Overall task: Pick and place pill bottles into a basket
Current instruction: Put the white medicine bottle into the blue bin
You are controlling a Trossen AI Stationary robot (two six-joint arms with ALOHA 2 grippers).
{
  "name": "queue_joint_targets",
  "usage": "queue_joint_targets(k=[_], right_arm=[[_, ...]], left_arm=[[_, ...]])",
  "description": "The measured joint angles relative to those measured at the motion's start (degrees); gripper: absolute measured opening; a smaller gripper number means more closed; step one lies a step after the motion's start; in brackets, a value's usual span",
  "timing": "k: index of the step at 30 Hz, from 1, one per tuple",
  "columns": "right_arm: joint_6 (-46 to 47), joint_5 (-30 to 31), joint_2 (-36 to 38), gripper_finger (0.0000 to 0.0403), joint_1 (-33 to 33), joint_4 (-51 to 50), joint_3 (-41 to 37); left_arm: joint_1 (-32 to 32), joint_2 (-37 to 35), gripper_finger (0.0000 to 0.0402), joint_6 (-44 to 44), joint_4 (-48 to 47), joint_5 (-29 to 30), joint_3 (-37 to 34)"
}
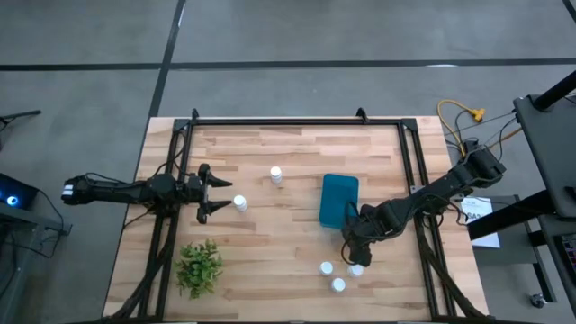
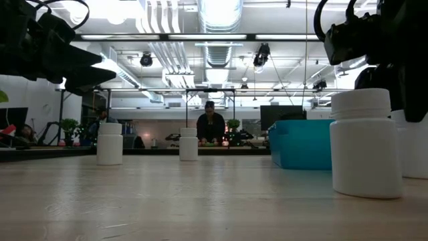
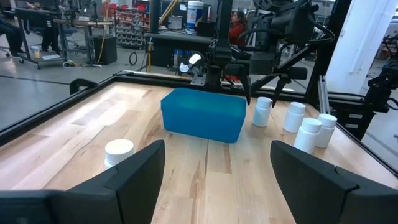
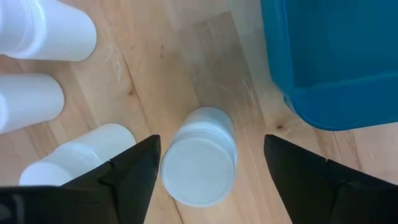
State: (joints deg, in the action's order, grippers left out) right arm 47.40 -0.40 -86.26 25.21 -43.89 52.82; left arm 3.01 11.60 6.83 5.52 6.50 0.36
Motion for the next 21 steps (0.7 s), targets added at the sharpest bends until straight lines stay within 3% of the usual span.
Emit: queue_joint_targets(k=[21], right_arm=[[0.2,-4.3,0.0,0.0231,0.0,1.9,-2.7]], left_arm=[[0.0,0.0,0.0274,0.0,0.0,0.0,0.0]])
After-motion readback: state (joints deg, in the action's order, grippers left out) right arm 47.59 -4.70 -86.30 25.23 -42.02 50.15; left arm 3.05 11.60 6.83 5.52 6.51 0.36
